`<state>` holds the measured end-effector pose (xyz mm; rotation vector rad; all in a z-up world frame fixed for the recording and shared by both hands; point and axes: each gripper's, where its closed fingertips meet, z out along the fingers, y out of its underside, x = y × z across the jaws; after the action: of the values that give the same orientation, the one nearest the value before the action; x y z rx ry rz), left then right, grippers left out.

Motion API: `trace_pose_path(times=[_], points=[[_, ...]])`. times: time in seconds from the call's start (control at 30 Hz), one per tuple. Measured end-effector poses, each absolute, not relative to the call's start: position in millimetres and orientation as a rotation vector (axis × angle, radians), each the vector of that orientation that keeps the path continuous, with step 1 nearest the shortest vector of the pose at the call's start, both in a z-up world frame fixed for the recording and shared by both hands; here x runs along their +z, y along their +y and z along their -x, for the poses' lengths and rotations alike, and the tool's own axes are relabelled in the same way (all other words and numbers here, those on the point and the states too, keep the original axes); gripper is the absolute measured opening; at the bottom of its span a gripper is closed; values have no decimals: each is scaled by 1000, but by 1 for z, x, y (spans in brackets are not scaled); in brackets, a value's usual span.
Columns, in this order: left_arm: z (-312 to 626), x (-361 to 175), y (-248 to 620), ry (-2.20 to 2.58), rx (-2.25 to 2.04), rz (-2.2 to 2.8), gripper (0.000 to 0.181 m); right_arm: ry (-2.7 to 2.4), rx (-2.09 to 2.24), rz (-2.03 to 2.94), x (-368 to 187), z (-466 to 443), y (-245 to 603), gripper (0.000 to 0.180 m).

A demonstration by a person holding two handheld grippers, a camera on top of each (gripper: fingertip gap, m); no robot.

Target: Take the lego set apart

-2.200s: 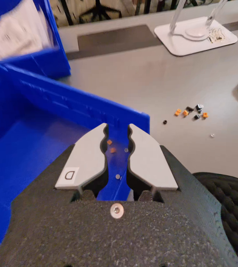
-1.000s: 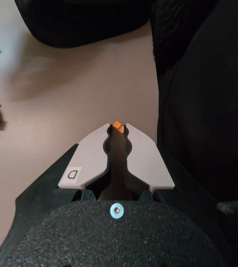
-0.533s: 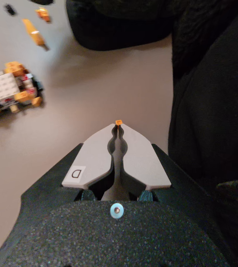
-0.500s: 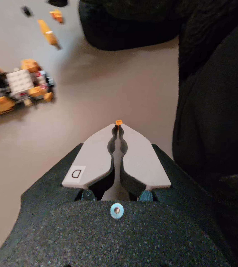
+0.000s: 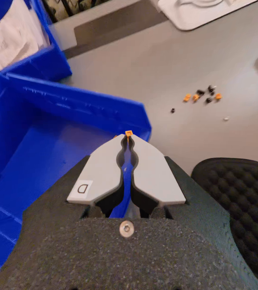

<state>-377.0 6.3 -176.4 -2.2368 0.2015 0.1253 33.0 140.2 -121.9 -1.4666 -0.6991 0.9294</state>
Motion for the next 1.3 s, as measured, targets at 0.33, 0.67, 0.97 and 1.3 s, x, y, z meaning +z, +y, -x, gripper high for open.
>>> trace_pose_path(times=[0.33, 0.67, 0.97, 1.3], points=[[393, -203, 15, 121, 106, 2235, 15, -704, 929, 1491, -129, -31, 142, 11], [283, -183, 40, 484, -32, 2080, 14, -689, 919, 1477, -126, -33, 142, 11], [215, -224, 62, 723, -98, 2111, 12, -684, 919, 1473, -124, -36, 143, 12], [311, -161, 51, 418, 149, 1995, 0, -678, 938, 1477, -124, -35, 143, 11]])
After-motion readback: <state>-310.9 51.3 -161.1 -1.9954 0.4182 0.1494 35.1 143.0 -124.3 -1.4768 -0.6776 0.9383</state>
